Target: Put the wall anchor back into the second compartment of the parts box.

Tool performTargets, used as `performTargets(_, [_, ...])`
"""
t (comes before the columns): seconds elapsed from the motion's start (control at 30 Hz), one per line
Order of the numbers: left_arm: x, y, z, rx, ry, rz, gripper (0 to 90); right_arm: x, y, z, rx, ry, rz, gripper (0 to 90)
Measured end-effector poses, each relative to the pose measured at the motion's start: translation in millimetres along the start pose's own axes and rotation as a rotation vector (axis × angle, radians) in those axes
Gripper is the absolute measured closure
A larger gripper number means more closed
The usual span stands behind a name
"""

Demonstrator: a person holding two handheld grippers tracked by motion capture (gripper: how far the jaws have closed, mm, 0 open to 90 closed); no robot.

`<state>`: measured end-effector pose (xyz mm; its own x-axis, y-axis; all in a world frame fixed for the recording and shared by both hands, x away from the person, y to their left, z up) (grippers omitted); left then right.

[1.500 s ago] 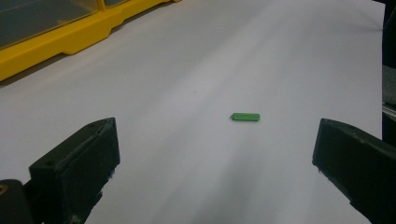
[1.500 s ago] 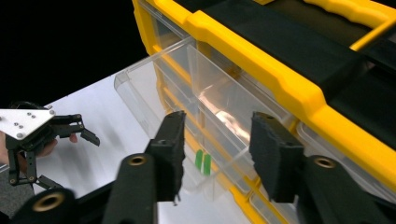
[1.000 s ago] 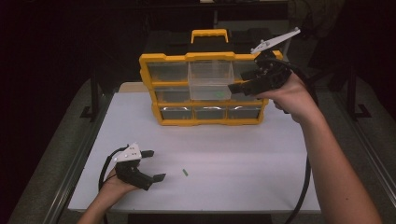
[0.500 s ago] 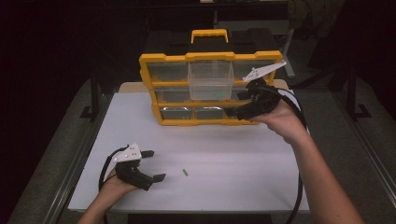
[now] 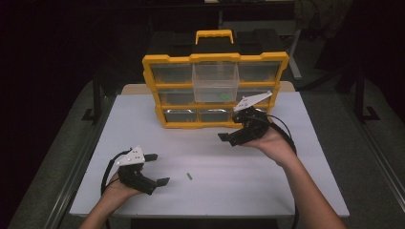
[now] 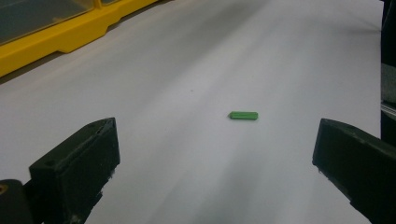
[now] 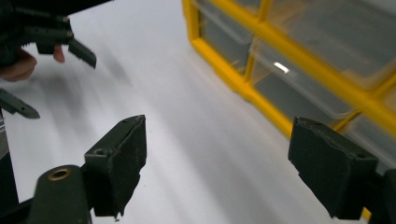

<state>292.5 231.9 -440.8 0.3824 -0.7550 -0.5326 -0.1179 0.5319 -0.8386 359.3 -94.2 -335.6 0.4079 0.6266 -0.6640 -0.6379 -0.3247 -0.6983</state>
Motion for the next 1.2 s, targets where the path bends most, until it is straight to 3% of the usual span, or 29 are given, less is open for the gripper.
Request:
performTargets(0.23, [-0.7, 0.2, 0.7, 0.009, 0.000, 0.006, 0.8, 31.1, 17.7, 10.4, 0.000, -0.025, 0.050, 18.1])
performTargets(0.3, [-0.6, -0.1, -1.0, -0.013, 0.001, -0.001, 0.8, 39.2, 21.8, 14.2, 0.006, -0.034, 0.065, 18.2])
performTargets(0.77, [-1.4, 0.0, -0.1, 0.012, 0.003, 0.009, 0.8, 85.7, 43.7, 39.1, -0.007, -0.094, 0.137, 23.5])
performTargets(1.03, [-1.0, -0.2, -0.4, 0.012, 0.003, 0.010, 0.8, 104.5, 52.8, 54.4, -0.007, -0.130, 0.189, 37.0])
performTargets(1.2, [-0.8, -0.4, -0.6, 0.009, 0.003, 0.007, 0.8, 113.4, 56.8, 58.7, -0.037, -0.143, 0.206, 47.7])
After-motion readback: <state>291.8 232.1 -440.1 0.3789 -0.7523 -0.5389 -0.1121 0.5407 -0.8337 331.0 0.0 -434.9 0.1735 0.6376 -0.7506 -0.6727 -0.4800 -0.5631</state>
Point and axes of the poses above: each handheld gripper's, and its own axes: x roughly forward along the jaws, y roughly out of its underside, z roughly to its left, the point moved 3 cm from there along x, roughly forward along the jaws, and after that the axes turned 15 degrees about x, right-handed, at the moved point
